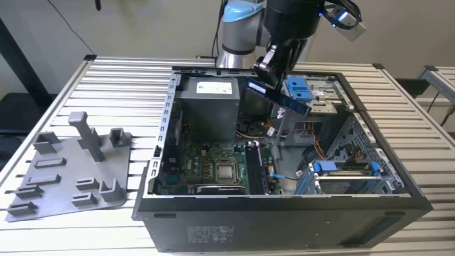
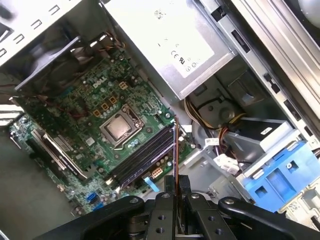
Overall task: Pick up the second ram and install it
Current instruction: 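Insert the second ram into the second slot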
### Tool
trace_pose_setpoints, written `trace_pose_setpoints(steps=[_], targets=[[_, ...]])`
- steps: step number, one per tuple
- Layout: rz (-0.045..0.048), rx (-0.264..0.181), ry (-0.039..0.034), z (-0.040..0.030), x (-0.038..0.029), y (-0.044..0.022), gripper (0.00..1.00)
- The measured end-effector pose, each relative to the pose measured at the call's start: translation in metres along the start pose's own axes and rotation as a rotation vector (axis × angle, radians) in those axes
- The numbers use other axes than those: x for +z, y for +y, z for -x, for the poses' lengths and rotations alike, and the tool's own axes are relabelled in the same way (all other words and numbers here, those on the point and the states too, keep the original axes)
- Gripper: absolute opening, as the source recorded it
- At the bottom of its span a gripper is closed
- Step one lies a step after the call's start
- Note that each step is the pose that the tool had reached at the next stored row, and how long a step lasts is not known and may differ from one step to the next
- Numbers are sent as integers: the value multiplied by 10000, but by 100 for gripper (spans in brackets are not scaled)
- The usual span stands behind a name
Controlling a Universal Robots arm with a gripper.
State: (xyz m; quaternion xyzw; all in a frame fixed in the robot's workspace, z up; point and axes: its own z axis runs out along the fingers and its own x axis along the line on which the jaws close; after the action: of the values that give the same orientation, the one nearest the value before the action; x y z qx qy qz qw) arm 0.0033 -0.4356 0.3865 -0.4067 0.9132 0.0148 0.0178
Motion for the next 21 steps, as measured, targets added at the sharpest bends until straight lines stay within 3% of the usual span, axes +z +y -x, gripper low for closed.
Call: trace_pose_setpoints(steps=[11,21], targets=[[-75,1671,-20,-1,11,0,14],[-105,2356,-29,-1,19,0,14]])
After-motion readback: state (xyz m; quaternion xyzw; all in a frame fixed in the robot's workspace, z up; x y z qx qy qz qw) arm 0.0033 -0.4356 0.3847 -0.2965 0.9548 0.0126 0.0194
